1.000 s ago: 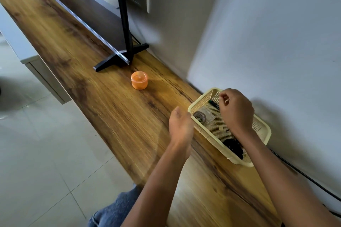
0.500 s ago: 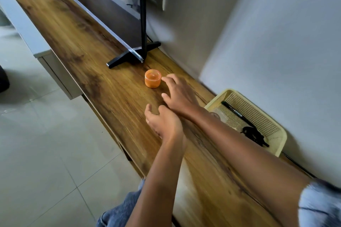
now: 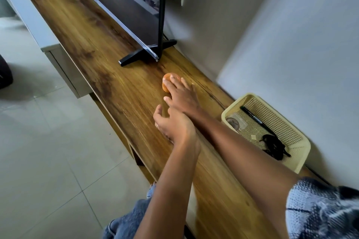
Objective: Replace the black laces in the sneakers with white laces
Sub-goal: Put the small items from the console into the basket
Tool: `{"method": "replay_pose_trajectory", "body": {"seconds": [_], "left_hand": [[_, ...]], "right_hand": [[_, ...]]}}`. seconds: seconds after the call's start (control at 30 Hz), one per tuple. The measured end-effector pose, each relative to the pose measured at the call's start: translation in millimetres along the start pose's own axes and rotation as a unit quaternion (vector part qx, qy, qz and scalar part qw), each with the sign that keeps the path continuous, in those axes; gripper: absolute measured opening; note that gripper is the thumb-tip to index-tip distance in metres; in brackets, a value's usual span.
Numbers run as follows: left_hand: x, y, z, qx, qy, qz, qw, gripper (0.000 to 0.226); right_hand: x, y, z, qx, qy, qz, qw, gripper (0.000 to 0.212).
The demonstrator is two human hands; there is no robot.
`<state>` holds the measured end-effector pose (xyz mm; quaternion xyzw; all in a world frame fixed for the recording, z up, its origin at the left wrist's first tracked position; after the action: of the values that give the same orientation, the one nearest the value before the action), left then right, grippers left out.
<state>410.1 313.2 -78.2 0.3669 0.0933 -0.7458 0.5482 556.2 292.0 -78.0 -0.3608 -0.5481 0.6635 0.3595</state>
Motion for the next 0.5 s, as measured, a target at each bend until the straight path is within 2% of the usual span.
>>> {"method": "replay_pose_trajectory", "body": {"seconds": [0.13,0.27,0.4,0.5], "left_hand": [[1,2,2,-0.001,0.002,0.009,1.000,0.036],[4,4,2,0.002,0.004,0.006,1.000,0.034],[6,5,4,0.008,0.006,0.002,1.000,0.035],[6,6,4,0.007,0.009,-0.003,1.000,0.034]], "right_hand": [[-5,-14,25,-0.079,0.015,-0.028,0.996,0.034],[-13,-27,42,-0.105,0.046,-0.076,0.990,0.020],[-24,-27,48,-0.112,0.080,-0.105,0.985,0.022],[-26,-17,47,-0.087,0.078,-0.145,0.983,0.024]]}}
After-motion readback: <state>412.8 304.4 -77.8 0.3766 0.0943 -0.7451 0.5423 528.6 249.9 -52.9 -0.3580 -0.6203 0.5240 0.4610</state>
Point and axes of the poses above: each hand's wrist, its own z-axis away from the middle knuckle, its own y-axis out of the palm, x = y × z, the point moved 10 cm from there along -z, towards the middle knuckle, and after that the axes turned 11 degrees about z, right-handed, at the moved point
